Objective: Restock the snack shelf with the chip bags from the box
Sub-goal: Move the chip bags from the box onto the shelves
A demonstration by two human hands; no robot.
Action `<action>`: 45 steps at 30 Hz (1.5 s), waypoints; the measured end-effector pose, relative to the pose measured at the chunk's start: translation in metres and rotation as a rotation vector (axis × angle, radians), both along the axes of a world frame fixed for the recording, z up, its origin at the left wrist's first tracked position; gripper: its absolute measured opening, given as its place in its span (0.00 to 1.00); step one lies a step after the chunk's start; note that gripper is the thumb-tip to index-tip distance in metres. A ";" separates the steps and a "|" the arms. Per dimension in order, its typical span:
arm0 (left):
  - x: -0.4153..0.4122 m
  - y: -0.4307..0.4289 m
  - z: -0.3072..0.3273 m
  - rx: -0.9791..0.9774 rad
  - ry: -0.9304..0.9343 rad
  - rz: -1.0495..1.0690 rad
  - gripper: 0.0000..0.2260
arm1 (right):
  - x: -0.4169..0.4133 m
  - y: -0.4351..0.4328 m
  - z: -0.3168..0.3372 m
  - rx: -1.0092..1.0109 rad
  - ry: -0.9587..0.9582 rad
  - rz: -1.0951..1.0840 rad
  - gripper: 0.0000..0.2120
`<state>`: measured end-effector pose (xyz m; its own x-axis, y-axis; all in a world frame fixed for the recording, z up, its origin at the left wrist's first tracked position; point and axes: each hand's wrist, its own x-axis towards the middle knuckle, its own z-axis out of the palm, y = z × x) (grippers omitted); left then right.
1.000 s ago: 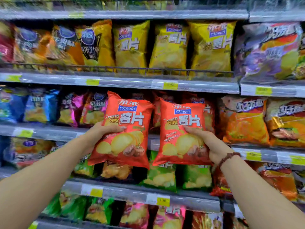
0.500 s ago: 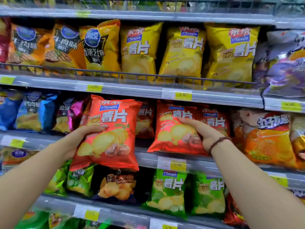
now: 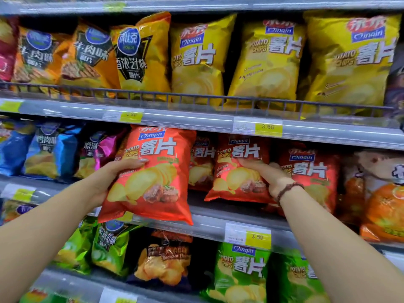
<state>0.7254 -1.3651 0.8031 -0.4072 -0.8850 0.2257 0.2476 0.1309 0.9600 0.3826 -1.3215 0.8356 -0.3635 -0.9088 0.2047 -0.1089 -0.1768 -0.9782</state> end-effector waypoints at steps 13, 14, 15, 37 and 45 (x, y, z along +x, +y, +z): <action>-0.031 -0.043 0.010 -0.019 0.022 -0.188 0.17 | -0.009 -0.018 -0.036 -0.060 0.099 0.009 0.49; -0.034 -0.045 0.011 -0.020 0.019 -0.202 0.18 | -0.006 -0.016 -0.035 -0.042 0.092 0.002 0.54; -0.036 -0.047 0.012 -0.023 0.012 -0.216 0.20 | -0.006 -0.016 -0.033 -0.028 0.095 -0.032 0.55; -0.082 -0.101 0.002 -0.079 -0.065 -0.157 0.40 | 0.119 -0.036 -0.034 -0.163 0.625 -0.207 0.35; -0.089 -0.106 -0.006 0.018 -0.127 -0.137 0.29 | 0.117 -0.055 -0.029 0.053 0.728 -0.302 0.36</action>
<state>0.6362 -1.4708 0.7966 -0.5483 -0.8229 0.1491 0.1383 0.0866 0.9866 0.4998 -1.3767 0.8068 -0.3872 -0.8074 0.4452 -0.7611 0.0074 -0.6486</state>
